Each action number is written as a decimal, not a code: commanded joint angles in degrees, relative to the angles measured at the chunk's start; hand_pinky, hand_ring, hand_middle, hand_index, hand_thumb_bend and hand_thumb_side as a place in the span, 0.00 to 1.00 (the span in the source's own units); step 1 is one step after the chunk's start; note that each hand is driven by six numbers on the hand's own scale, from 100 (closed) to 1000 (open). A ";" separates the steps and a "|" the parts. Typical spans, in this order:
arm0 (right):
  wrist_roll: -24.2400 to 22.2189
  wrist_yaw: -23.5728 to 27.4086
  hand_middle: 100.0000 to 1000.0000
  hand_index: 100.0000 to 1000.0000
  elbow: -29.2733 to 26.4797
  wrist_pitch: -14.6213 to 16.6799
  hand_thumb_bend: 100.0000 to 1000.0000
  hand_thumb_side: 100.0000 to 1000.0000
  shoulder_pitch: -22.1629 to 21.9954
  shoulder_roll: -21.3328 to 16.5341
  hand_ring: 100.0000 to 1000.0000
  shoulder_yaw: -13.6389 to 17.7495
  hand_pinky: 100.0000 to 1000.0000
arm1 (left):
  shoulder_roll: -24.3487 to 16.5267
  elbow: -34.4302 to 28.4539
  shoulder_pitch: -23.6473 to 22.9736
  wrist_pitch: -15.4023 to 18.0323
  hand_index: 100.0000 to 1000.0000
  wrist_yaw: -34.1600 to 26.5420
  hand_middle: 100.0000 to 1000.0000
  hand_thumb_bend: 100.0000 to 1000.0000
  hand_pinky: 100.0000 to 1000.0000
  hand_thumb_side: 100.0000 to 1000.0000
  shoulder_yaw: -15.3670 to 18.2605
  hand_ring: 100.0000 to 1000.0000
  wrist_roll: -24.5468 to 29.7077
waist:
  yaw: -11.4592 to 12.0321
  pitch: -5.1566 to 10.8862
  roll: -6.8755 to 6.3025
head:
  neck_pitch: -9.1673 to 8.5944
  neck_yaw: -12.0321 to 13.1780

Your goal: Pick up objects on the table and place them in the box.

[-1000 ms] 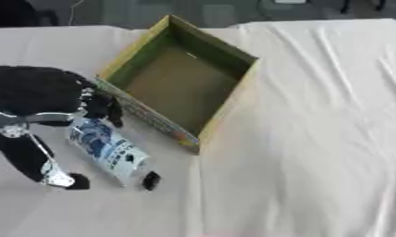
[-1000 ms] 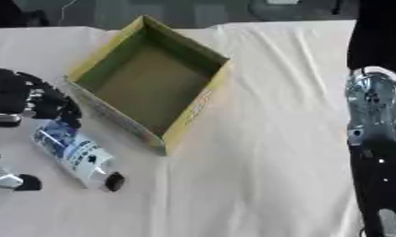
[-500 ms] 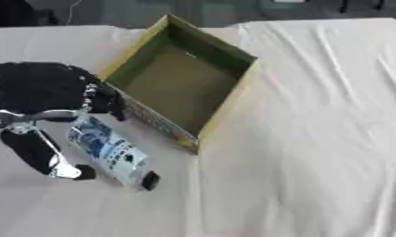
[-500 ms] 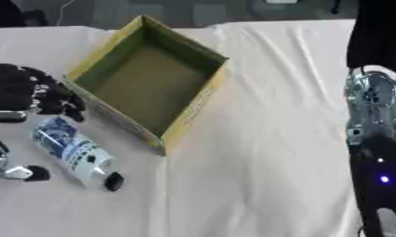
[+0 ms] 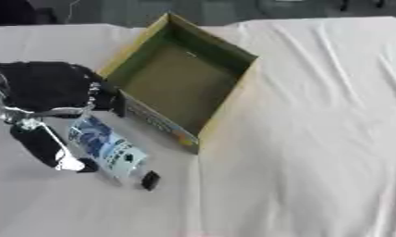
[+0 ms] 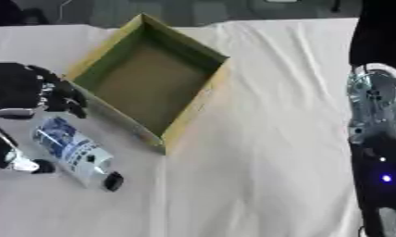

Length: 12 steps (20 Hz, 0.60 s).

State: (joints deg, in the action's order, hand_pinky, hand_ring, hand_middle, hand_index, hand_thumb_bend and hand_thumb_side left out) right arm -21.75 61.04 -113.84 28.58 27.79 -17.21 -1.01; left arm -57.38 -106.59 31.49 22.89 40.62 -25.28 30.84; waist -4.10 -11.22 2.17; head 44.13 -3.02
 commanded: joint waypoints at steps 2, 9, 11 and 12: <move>0.12 0.22 0.44 0.65 -0.75 -0.05 0.00 0.88 1.02 -0.14 0.38 0.07 0.23 | -0.12 1.52 0.96 0.89 0.82 1.31 0.76 0.43 0.71 0.55 -0.20 0.80 -0.08 | -0.09 0.59 -0.26 | -0.01 0.40; 0.13 0.33 0.44 0.65 -0.75 -0.08 0.00 0.88 1.22 -0.02 0.38 0.04 0.23 | 0.72 3.80 1.02 1.62 0.83 2.25 0.76 0.44 0.71 0.54 -0.86 0.80 0.00 | -0.16 0.48 -0.23 | -0.01 0.31; 0.15 0.36 0.44 0.65 -0.75 -0.08 0.00 0.88 1.27 0.01 0.38 0.05 0.23 | 0.95 4.30 1.06 1.86 0.83 2.46 0.76 0.44 0.71 0.54 -1.06 0.80 0.03 | -0.17 0.47 -0.22 | -0.01 0.30; 0.16 0.37 0.44 0.65 -0.75 -0.09 0.00 0.88 1.29 0.02 0.38 0.05 0.23 | 1.04 4.52 1.07 1.97 0.83 2.57 0.76 0.45 0.71 0.54 -1.15 0.80 0.05 | -0.18 0.46 -0.22 | -0.01 0.29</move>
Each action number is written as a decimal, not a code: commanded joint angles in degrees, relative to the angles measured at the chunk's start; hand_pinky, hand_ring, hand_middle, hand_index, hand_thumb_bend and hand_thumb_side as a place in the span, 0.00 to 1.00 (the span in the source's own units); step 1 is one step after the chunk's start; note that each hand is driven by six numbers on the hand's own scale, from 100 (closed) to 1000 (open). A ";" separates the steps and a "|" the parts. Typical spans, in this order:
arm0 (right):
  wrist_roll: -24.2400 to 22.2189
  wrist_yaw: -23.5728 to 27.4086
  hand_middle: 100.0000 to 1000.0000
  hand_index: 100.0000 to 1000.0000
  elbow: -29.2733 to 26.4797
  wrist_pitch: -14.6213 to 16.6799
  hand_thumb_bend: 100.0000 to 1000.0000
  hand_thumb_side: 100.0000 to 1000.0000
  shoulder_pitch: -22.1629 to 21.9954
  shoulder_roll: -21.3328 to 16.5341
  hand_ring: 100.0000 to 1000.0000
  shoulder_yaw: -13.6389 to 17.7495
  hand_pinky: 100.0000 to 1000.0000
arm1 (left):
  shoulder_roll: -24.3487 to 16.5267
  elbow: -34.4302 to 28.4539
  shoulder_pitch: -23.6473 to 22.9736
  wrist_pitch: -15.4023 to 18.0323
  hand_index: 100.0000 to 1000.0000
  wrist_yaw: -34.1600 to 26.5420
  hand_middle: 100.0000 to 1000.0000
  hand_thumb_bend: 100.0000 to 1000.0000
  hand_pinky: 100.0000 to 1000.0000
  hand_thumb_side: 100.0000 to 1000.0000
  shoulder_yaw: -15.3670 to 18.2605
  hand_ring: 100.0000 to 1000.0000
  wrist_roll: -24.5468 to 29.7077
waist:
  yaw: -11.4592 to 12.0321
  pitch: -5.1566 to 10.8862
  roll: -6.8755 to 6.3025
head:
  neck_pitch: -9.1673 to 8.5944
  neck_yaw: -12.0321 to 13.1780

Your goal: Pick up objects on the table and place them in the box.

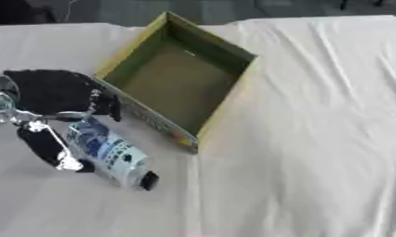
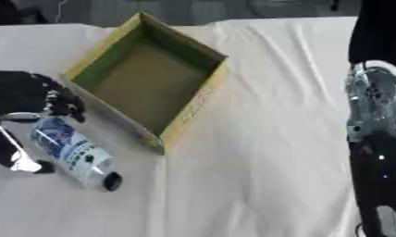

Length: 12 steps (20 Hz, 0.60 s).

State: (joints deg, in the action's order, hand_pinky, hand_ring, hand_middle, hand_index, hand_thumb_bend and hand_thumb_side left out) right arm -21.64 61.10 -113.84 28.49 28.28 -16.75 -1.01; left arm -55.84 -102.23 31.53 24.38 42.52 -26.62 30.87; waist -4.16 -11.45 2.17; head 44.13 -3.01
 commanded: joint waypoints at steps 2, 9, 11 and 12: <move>0.08 0.34 0.44 0.65 -0.75 0.00 0.00 0.88 0.85 -0.41 0.38 0.06 0.23 | -0.30 0.68 1.05 0.76 0.83 0.93 0.76 0.45 0.71 0.54 -0.05 0.80 0.12 | -0.14 0.67 -0.21 | -0.01 0.28; 0.15 0.41 0.44 0.65 -0.75 -0.03 0.00 0.88 1.03 -0.32 0.38 0.06 0.23 | 0.36 2.30 1.36 1.83 0.83 2.44 0.76 0.46 0.71 0.53 -0.78 0.81 0.17 | -0.23 0.58 -0.22 | -0.01 0.26; 0.16 0.43 0.43 0.65 -0.75 -0.05 0.00 0.88 1.08 -0.30 0.38 0.05 0.23 | 0.54 2.78 1.43 2.05 0.83 2.88 0.76 0.46 0.71 0.53 -0.92 0.81 0.13 | -0.25 0.57 -0.23 | -0.01 0.26; 0.17 0.43 0.43 0.65 -0.75 -0.06 0.00 0.88 1.10 -0.29 0.38 0.05 0.23 | 0.63 2.99 1.47 2.16 0.83 3.09 0.76 0.44 0.71 0.53 -0.98 0.81 0.09 | -0.25 0.56 -0.23 | -0.01 0.26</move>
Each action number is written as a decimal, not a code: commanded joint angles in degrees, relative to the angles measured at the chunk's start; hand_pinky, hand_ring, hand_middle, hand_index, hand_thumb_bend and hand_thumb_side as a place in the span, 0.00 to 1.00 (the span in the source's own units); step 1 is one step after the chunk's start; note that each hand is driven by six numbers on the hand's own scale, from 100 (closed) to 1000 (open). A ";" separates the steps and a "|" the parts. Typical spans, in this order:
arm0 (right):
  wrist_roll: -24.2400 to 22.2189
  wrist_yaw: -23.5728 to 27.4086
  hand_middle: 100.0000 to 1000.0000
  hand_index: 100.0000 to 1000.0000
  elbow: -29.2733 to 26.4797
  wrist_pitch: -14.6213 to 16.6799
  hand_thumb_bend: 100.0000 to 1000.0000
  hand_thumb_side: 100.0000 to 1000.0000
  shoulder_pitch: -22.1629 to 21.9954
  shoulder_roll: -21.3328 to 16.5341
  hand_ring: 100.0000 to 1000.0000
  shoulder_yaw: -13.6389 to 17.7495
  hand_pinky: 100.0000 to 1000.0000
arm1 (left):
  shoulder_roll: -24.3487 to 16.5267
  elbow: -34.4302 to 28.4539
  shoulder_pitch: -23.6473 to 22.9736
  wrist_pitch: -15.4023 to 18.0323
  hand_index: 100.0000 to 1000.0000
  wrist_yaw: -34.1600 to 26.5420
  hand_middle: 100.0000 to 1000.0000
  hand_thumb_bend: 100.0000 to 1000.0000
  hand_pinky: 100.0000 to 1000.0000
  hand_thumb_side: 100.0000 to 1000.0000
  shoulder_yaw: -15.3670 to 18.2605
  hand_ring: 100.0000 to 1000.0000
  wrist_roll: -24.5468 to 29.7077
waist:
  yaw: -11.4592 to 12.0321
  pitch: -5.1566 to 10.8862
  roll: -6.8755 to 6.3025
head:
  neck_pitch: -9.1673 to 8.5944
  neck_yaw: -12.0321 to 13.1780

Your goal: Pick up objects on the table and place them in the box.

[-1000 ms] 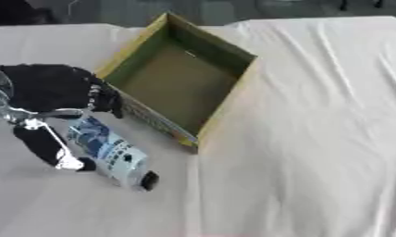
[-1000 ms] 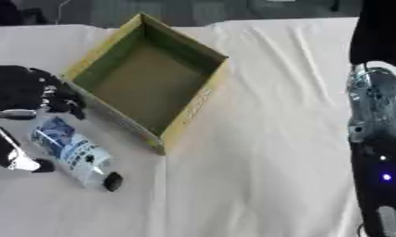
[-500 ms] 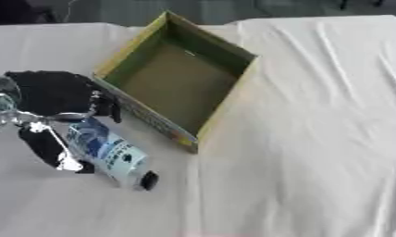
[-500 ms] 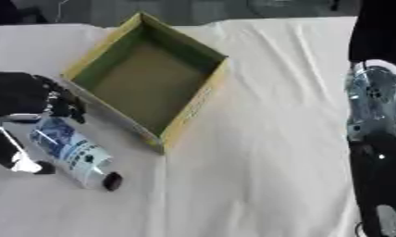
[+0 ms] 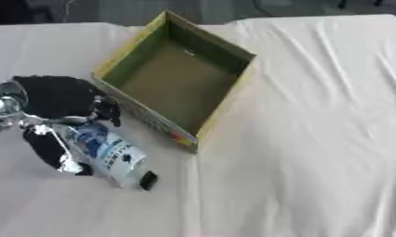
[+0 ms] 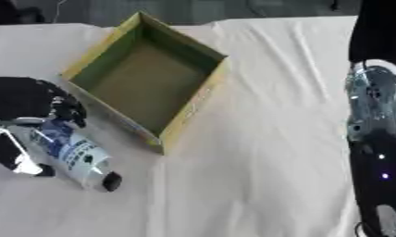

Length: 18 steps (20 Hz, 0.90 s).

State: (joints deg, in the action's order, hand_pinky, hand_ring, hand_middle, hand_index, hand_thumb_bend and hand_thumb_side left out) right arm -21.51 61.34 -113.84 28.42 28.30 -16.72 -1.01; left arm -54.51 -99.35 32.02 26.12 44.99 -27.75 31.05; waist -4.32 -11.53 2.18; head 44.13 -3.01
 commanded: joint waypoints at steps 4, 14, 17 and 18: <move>0.08 0.24 0.43 0.65 -0.75 0.00 0.00 0.88 1.15 -0.27 0.38 0.05 0.23 | -0.41 0.79 1.17 0.80 0.82 1.53 0.76 0.44 0.71 0.52 -0.06 0.81 -0.41 | -0.13 0.63 -0.23 | -0.01 0.23; 0.24 0.30 0.43 0.65 -0.75 -0.03 0.00 0.88 1.32 -0.20 0.38 0.07 0.23 | 0.06 2.78 1.54 1.62 0.82 3.00 0.76 0.47 0.72 0.50 -0.70 0.81 1.10 | -0.24 0.59 -0.30 | -0.01 0.24; 0.28 0.31 0.43 0.65 -0.75 -0.04 0.00 0.88 1.38 -0.17 0.38 0.08 0.23 | 0.14 3.32 1.41 1.95 0.82 3.19 0.76 0.49 0.72 0.49 -0.88 0.81 1.45 | -0.26 0.56 -0.30 | -0.01 0.22; 0.27 0.31 0.43 0.65 -0.75 -0.04 0.00 0.88 1.40 -0.17 0.38 0.07 0.23 | 0.16 3.52 1.34 2.09 0.82 3.31 0.76 0.49 0.72 0.49 -0.93 0.81 1.59 | -0.26 0.54 -0.30 | -0.01 0.22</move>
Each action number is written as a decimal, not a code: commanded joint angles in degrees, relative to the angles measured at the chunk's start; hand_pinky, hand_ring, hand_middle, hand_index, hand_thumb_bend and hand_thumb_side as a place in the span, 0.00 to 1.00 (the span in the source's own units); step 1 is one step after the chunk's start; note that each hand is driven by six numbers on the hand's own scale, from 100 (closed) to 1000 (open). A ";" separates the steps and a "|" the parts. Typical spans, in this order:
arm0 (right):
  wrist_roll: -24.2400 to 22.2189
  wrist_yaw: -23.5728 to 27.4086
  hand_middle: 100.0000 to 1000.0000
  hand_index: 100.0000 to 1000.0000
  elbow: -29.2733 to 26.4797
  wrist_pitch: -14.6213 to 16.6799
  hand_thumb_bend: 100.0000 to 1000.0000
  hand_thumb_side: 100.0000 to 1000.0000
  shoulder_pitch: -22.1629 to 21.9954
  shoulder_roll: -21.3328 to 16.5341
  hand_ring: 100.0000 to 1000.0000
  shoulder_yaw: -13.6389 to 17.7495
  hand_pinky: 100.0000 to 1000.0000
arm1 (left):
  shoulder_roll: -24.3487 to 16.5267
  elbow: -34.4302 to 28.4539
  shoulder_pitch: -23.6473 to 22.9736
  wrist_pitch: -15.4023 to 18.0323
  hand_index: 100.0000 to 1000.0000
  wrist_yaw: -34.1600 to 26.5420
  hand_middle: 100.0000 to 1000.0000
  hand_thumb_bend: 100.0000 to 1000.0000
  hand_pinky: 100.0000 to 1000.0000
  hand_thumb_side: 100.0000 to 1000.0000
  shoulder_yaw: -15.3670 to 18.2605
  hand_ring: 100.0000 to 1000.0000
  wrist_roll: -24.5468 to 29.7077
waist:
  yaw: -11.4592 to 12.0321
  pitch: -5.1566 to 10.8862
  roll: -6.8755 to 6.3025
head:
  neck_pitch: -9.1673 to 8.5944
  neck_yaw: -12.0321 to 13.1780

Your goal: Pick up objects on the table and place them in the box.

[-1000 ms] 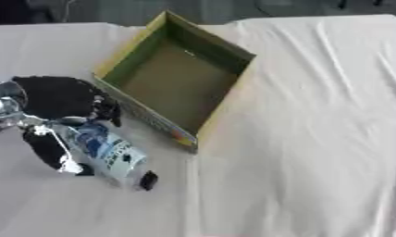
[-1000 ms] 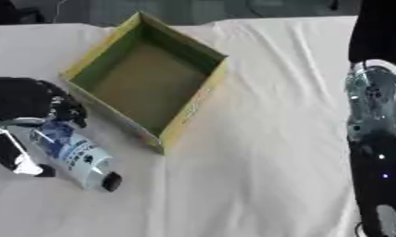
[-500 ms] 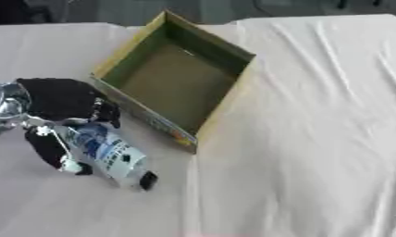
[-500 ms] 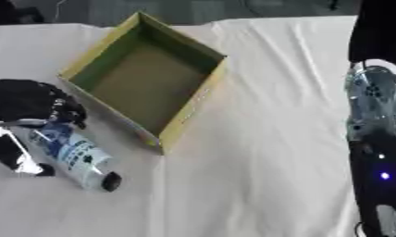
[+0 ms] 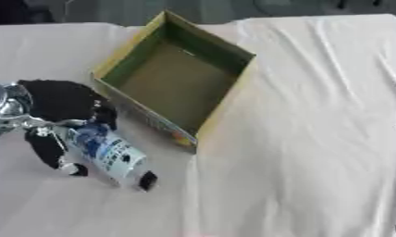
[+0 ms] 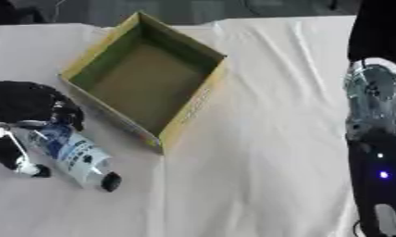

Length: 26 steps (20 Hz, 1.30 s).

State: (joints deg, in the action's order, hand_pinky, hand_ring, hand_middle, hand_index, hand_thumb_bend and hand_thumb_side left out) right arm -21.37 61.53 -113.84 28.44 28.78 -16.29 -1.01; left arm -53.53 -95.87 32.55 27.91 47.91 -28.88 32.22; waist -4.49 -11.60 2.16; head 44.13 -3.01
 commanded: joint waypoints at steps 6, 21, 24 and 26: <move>0.16 0.15 0.43 0.65 -0.75 -0.03 0.00 0.88 0.98 -0.57 0.38 0.09 0.23 | -0.40 0.40 0.72 0.64 0.81 1.54 0.76 0.48 0.72 0.49 0.25 0.80 0.75 | -0.08 0.58 -0.25 | -0.01 0.18; 0.21 0.27 0.43 0.65 -0.75 -0.03 0.00 0.87 1.21 -0.44 0.38 0.06 0.23 | 0.47 2.80 0.83 1.41 0.81 3.97 0.77 0.49 0.74 0.49 -0.20 0.80 1.52 | -0.21 0.49 -0.19 | -0.01 0.36; 0.24 0.29 0.43 0.65 -0.75 -0.04 0.00 0.88 1.26 -0.42 0.38 0.06 0.23 | 0.66 3.44 1.02 1.44 0.81 4.46 0.77 0.48 0.74 0.49 -0.32 0.80 2.24 | -0.22 0.46 -0.21 | -0.01 0.33; 0.27 0.30 0.43 0.65 -0.75 -0.04 0.00 0.88 1.31 -0.39 0.38 0.07 0.23 | 0.80 3.61 1.14 1.46 0.79 4.57 0.75 0.46 0.73 0.49 -0.32 0.79 2.29 | -0.24 0.44 -0.22 | -0.01 0.30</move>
State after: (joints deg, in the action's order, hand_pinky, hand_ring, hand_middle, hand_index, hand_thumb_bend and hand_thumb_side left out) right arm -21.26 61.62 -113.84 28.36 29.27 -16.25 -1.01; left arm -51.97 -92.35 32.98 28.72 52.06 -29.42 33.57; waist -4.65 -11.87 2.16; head 44.13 -3.01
